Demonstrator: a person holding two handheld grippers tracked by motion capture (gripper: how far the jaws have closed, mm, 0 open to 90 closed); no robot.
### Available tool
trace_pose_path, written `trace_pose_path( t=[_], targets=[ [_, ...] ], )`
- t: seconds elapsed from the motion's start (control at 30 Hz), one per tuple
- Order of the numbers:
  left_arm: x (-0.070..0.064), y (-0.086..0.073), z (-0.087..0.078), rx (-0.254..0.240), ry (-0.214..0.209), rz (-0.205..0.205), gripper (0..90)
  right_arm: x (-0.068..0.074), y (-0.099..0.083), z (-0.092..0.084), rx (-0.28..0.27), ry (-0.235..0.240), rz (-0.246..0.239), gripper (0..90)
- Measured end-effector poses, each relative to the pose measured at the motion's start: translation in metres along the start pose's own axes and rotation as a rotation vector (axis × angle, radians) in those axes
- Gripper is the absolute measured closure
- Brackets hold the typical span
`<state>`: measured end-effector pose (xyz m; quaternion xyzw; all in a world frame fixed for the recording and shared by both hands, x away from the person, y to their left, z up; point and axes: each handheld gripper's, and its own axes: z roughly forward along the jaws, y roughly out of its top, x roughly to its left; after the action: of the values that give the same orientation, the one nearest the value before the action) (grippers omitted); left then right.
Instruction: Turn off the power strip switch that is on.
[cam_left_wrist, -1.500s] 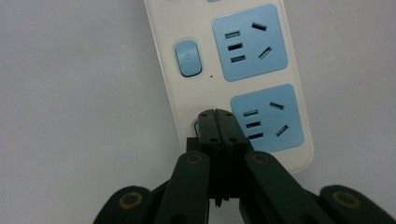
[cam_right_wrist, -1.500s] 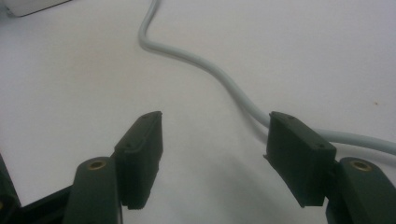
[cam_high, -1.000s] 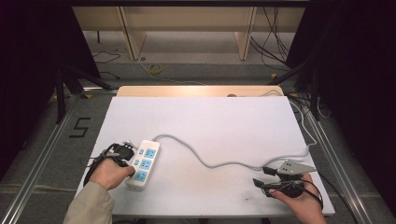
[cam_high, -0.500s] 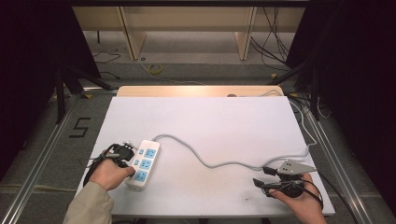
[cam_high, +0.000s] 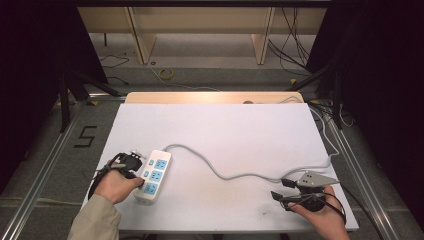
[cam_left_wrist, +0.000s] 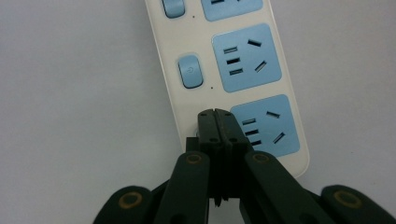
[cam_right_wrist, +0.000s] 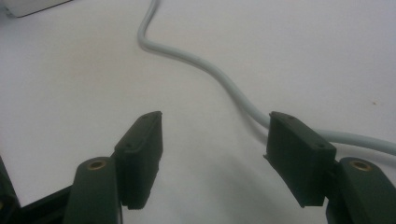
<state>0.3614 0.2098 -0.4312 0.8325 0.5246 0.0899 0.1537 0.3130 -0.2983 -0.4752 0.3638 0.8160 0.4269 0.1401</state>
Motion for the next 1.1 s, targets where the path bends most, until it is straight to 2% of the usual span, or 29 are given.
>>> trace_pose_path(
  t=[0.17,0.43,0.63,0.77,0.87,1.1],
  targets=[
    [0.000,0.000,-0.006,-0.057,0.011,0.019,89.6,0.000,0.000,0.000,-0.003,0.000,-0.004,37.0],
    [0.000,-0.001,-0.010,-0.152,0.033,0.026,87.1,0.000,0.000,0.000,-0.003,0.000,-0.004,37.0],
    [-0.003,-0.001,-0.012,-0.220,0.042,0.071,85.8,0.000,0.000,0.000,-0.004,-0.001,-0.004,37.0],
    [-0.008,-0.001,-0.012,-0.277,0.026,0.119,83.4,0.000,0.001,-0.001,-0.003,-0.002,-0.004,37.1],
    [-0.010,-0.002,-0.011,-0.336,0.005,0.136,80.3,0.000,0.000,-0.001,-0.007,-0.002,-0.004,37.0],
    [-0.016,-0.002,-0.008,-0.479,-0.083,0.178,71.7,0.000,0.001,-0.001,-0.010,-0.002,-0.004,37.1]
  ],
)
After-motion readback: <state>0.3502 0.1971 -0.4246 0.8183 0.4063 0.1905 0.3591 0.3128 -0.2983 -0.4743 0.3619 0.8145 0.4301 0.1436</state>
